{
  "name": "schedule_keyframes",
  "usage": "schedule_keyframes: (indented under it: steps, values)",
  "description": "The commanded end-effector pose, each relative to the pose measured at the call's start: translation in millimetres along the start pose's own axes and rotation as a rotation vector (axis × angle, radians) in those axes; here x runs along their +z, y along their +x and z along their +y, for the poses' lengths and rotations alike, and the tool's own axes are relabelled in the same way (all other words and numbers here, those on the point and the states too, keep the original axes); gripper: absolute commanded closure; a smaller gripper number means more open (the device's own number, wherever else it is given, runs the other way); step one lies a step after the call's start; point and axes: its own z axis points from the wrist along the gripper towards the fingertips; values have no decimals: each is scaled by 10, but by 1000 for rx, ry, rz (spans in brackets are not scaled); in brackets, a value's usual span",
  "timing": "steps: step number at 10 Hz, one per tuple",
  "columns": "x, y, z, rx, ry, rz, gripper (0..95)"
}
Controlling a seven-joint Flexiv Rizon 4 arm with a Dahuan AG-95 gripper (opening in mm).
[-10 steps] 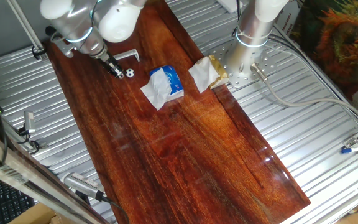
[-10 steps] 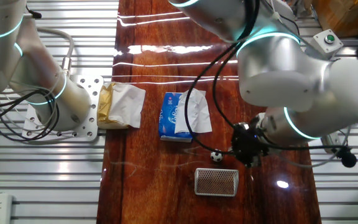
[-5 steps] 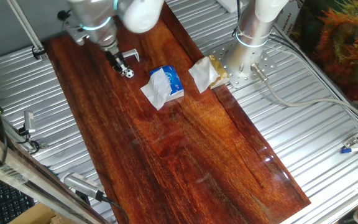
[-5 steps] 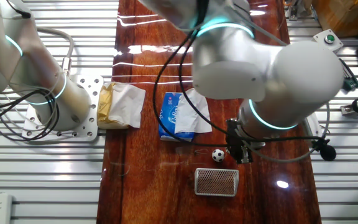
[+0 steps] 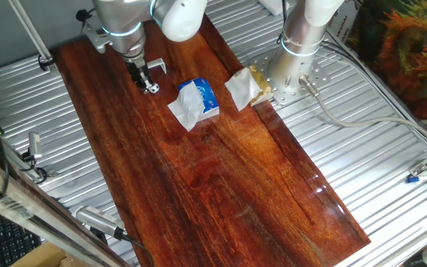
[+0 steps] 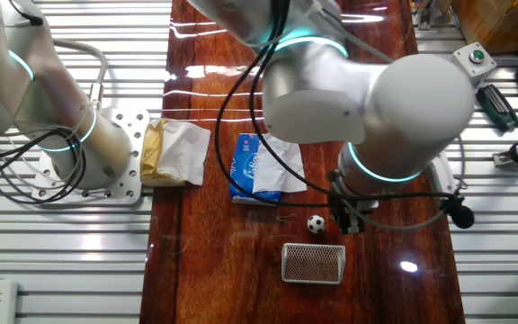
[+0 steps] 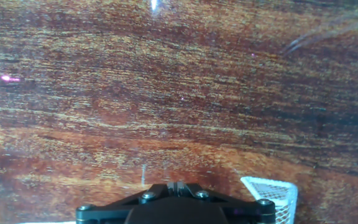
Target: Push the soccer ball into the goal
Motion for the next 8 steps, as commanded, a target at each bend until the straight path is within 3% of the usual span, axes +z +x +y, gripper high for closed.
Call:
schedule_keyframes:
  steps: [1, 5, 8]
  values:
    - [32, 29, 28, 25, 1, -6, 950]
    - [18, 0, 181, 70, 3, 7, 950]
    - [80, 88, 202, 74, 2, 9, 950]
